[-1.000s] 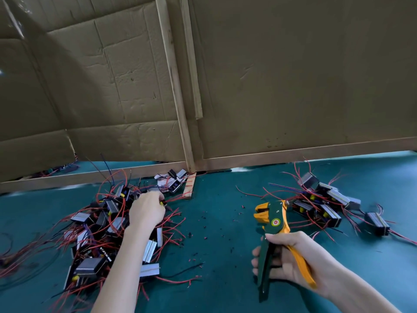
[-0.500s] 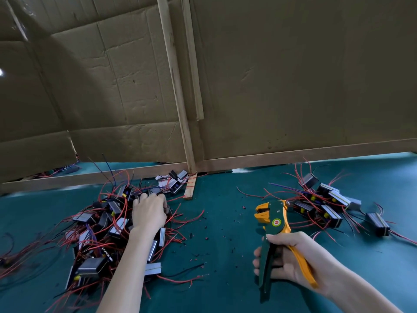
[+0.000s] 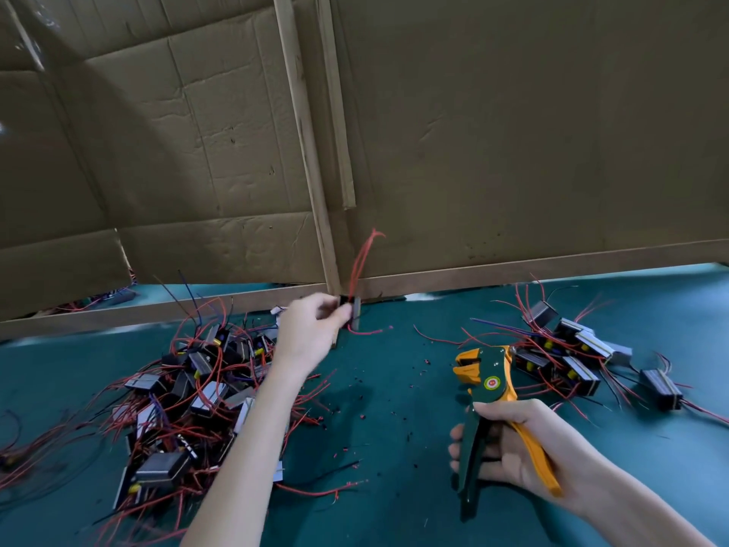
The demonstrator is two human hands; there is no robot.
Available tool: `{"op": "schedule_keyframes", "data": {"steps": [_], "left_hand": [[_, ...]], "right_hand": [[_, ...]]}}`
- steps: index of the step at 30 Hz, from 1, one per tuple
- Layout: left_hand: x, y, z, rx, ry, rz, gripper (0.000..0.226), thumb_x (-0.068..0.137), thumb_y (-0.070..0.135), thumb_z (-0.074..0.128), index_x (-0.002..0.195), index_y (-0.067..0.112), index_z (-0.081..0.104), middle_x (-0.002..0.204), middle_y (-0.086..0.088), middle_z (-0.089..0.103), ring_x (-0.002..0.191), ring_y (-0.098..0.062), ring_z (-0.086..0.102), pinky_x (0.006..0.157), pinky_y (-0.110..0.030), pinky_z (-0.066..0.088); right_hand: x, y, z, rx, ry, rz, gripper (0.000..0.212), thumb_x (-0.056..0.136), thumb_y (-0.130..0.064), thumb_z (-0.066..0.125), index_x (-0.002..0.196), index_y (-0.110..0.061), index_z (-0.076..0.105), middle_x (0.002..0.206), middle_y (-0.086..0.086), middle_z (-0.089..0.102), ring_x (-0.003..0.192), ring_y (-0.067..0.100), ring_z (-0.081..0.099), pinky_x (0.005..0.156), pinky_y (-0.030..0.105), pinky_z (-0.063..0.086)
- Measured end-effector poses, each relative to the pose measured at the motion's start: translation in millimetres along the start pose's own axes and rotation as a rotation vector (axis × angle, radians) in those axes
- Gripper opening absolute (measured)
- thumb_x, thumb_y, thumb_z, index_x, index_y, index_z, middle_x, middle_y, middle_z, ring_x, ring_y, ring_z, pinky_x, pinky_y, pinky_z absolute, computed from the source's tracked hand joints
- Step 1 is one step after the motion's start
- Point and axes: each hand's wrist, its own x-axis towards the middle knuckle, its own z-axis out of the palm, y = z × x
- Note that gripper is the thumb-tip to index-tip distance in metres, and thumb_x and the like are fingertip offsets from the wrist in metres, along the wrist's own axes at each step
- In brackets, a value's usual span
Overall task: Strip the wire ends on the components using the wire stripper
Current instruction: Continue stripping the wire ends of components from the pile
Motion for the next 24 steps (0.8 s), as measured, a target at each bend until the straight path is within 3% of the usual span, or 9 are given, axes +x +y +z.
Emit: {"op": "schedule_keyframes", "data": {"steps": [3, 6, 8, 11, 14, 17, 20, 24], "left_hand": [[-6.5, -10.5, 27.2, 0.098, -0.198, -0.208, 0.025, 0.089, 0.026, 0.067, 0.107, 0.009, 0.067, 0.103, -0.005, 0.069, 0.093, -0.021, 0.066, 0.090, -0.035, 0.051], [-18.6, -21.4, 47.2, 0.228, -0.301, -0.338, 0.028, 0.084, 0.034, 0.069, 0.104, 0.016, 0.061, 0.095, -0.007, 0.070, 0.082, -0.020, 0.069, 0.079, -0.032, 0.052], [-25.5, -22.1, 55.1, 0.447, -0.275, -0.301, 0.031, 0.083, 0.045, 0.068, 0.097, 0.018, 0.061, 0.085, -0.004, 0.070, 0.078, -0.020, 0.069, 0.073, -0.030, 0.052], [-27.1, -14.6, 55.3, 0.752, -0.153, -0.117, 0.038, 0.084, 0.055, 0.063, 0.091, 0.018, 0.068, 0.089, 0.000, 0.066, 0.088, -0.023, 0.065, 0.068, -0.029, 0.047], [-16.5, -13.2, 43.8, 0.558, -0.282, 0.066, 0.015, 0.090, 0.034, 0.063, 0.099, 0.023, 0.069, 0.098, 0.002, 0.062, 0.103, -0.019, 0.055, 0.080, -0.030, 0.045], [-14.2, -12.5, 38.9, 0.375, -0.539, 0.075, 0.016, 0.085, 0.019, 0.066, 0.101, 0.025, 0.069, 0.103, 0.005, 0.065, 0.104, -0.014, 0.056, 0.091, -0.028, 0.045], [-20.0, -15.5, 50.7, 0.336, -0.508, 0.092, 0.011, 0.080, 0.026, 0.073, 0.091, 0.025, 0.069, 0.089, 0.007, 0.067, 0.089, -0.013, 0.062, 0.085, -0.028, 0.047], [-25.1, -23.5, 60.3, 0.115, -0.405, 0.059, 0.010, 0.081, 0.024, 0.074, 0.078, 0.026, 0.064, 0.076, 0.008, 0.069, 0.074, -0.010, 0.063, 0.076, -0.029, 0.050]], "right_hand": [[1.5, -1.2, -1.6, 0.006, 0.014, -0.005, 0.038, 0.070, -0.008, 0.063, 0.104, -0.006, 0.046, 0.084, 0.032, 0.065, 0.069, 0.045, 0.068, 0.064, 0.055, 0.057], [2.8, -2.0, -1.9, 0.011, 0.022, -0.004, 0.035, 0.070, -0.009, 0.062, 0.101, -0.004, 0.048, 0.082, 0.031, 0.065, 0.068, 0.045, 0.068, 0.063, 0.055, 0.057], [3.6, -2.4, -1.9, 0.006, 0.026, -0.003, 0.033, 0.069, -0.009, 0.062, 0.099, -0.003, 0.049, 0.081, 0.030, 0.066, 0.066, 0.044, 0.068, 0.062, 0.054, 0.057], [4.0, -2.8, -2.2, 0.003, 0.027, -0.008, 0.033, 0.069, -0.009, 0.061, 0.098, -0.003, 0.048, 0.080, 0.030, 0.065, 0.066, 0.044, 0.068, 0.061, 0.054, 0.057], [2.5, -3.0, -2.4, 0.004, 0.020, -0.012, 0.033, 0.070, -0.009, 0.061, 0.099, -0.003, 0.048, 0.081, 0.030, 0.065, 0.066, 0.044, 0.068, 0.061, 0.054, 0.057], [1.0, -3.4, -0.8, 0.003, 0.015, -0.018, 0.030, 0.072, -0.008, 0.060, 0.099, -0.003, 0.048, 0.081, 0.030, 0.065, 0.066, 0.043, 0.068, 0.061, 0.054, 0.058], [-0.2, -3.8, 0.3, -0.002, 0.022, -0.018, 0.031, 0.071, -0.009, 0.060, 0.099, -0.002, 0.048, 0.079, 0.030, 0.065, 0.065, 0.043, 0.068, 0.060, 0.053, 0.058], [-0.8, -4.1, 0.7, 0.002, 0.029, -0.021, 0.032, 0.069, -0.009, 0.061, 0.097, -0.002, 0.049, 0.080, 0.030, 0.065, 0.066, 0.043, 0.068, 0.062, 0.054, 0.058]]}}
